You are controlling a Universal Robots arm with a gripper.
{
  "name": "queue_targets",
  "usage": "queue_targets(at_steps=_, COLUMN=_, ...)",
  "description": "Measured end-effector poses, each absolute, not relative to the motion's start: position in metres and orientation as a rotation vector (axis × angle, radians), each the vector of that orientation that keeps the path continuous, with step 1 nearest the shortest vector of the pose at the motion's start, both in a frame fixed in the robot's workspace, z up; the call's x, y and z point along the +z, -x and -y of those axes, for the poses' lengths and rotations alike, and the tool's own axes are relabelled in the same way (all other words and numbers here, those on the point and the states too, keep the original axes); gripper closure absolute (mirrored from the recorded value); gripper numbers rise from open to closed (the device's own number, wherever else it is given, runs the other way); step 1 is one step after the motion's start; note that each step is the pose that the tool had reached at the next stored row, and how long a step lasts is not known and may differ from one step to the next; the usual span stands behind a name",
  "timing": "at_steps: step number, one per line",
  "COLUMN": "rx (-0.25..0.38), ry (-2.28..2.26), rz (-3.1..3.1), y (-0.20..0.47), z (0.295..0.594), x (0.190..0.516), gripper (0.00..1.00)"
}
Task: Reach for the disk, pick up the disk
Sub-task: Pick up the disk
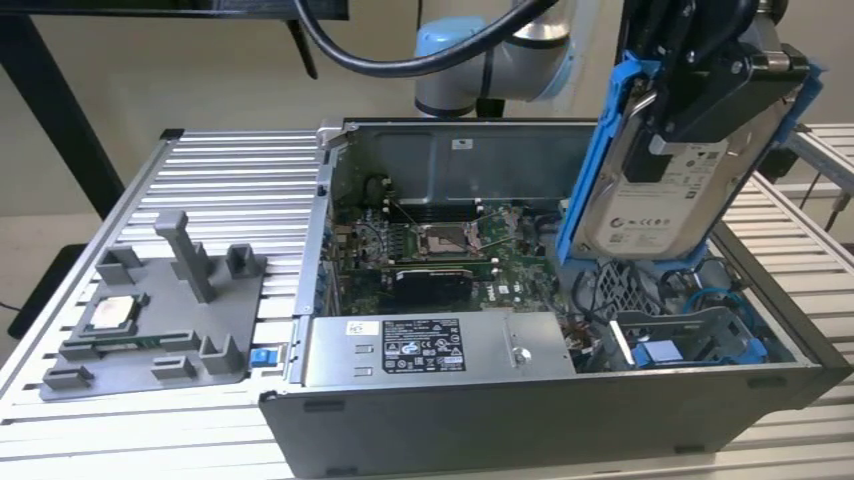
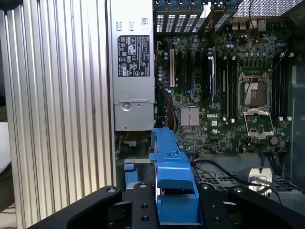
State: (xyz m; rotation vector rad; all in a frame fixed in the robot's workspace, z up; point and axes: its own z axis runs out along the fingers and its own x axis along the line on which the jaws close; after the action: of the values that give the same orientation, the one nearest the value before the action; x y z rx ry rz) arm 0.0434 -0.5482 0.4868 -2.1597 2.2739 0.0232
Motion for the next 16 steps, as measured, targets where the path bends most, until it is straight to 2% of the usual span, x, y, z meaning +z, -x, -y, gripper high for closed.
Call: queue_targets(at_steps=16, rx=0.026, ry=2.161, rz=-2.275, y=-0.085, z=0.564, x=0.486, gripper=1.00)
